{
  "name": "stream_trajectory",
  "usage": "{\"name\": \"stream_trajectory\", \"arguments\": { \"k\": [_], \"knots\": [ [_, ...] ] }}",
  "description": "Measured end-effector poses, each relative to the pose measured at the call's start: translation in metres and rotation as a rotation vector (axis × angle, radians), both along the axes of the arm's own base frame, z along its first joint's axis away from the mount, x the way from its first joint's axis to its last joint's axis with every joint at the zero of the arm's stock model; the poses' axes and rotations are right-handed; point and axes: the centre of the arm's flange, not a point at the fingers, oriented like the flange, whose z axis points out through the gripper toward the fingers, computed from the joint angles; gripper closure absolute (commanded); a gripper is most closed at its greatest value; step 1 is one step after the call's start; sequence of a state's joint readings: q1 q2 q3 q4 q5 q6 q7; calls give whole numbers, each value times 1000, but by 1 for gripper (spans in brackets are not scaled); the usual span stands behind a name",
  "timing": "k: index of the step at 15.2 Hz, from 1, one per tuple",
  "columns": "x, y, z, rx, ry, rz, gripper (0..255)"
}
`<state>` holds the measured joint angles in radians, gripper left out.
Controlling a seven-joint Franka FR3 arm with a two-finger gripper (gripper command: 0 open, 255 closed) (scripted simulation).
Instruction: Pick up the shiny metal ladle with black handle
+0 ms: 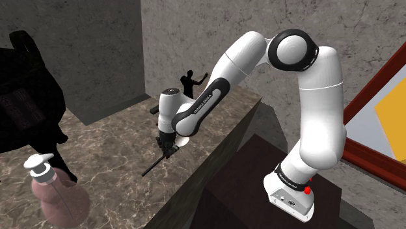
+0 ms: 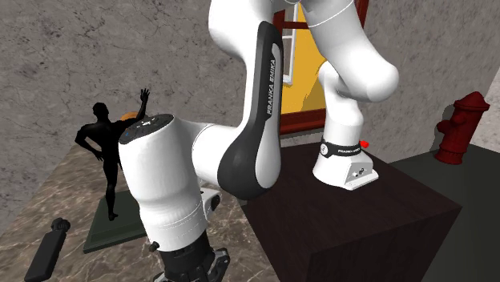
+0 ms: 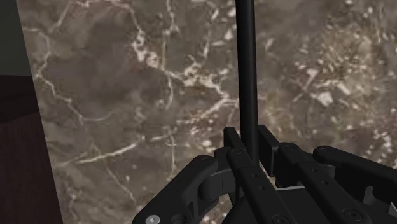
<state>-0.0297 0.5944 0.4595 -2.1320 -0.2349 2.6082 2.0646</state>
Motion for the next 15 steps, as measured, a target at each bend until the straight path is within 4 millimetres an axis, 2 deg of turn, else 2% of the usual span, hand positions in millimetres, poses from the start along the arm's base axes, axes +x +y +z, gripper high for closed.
{"name": "stream_trajectory", "arguments": {
  "k": [7, 15],
  "knots": [
    [-2, 0, 5, 0, 3, 1, 255],
    [-1, -1, 46, -1, 4, 1, 255]
  ]
}}
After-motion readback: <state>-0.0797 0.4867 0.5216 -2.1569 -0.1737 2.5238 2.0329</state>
